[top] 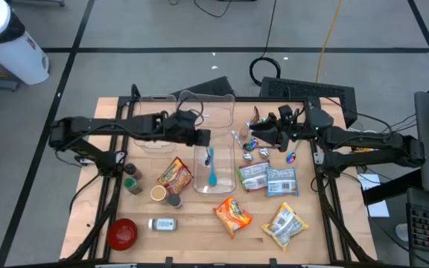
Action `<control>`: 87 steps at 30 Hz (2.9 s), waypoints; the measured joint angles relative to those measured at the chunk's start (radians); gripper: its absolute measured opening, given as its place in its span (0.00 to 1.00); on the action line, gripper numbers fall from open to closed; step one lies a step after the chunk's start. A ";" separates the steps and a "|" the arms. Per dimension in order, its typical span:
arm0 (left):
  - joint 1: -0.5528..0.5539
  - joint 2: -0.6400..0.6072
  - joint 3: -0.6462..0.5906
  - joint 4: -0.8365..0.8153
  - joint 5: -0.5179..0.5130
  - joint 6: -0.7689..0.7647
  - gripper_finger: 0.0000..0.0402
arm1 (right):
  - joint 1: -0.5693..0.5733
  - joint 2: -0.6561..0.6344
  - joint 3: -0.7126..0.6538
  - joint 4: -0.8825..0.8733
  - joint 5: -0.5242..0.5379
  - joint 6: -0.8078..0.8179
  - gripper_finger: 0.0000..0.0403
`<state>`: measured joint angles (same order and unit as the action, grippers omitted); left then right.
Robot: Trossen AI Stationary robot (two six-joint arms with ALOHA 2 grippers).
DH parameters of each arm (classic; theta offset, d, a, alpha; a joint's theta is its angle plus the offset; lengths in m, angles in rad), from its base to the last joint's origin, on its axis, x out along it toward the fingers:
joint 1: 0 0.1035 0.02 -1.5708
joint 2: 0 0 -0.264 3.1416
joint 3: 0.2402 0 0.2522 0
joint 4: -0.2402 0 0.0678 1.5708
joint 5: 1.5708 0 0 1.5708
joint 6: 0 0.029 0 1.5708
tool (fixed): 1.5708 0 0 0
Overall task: Pick & Place Food Item
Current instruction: Put the top purple spoon into the bottom right transparent bin
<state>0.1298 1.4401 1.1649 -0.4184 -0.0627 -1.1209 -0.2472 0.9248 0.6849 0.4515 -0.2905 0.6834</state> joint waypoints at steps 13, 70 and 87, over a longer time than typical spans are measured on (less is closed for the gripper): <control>-0.031 0.135 -0.014 0.010 -0.016 -0.197 0.01 | 0.138 0.102 -0.018 -0.014 0.071 -0.022 0.50; 0.003 0.620 0.416 -0.377 0.151 -0.206 0.01 | 0.210 0.110 -0.121 -0.039 0.264 -0.075 0.49; 0.006 0.633 0.415 -0.376 0.148 -0.198 0.04 | 0.210 0.110 -0.121 -0.040 0.264 -0.079 0.48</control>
<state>0.1363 2.0731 1.5803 -0.7945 0.0858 -1.3185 -0.0376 1.0344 0.5636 0.4114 -0.0261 0.6048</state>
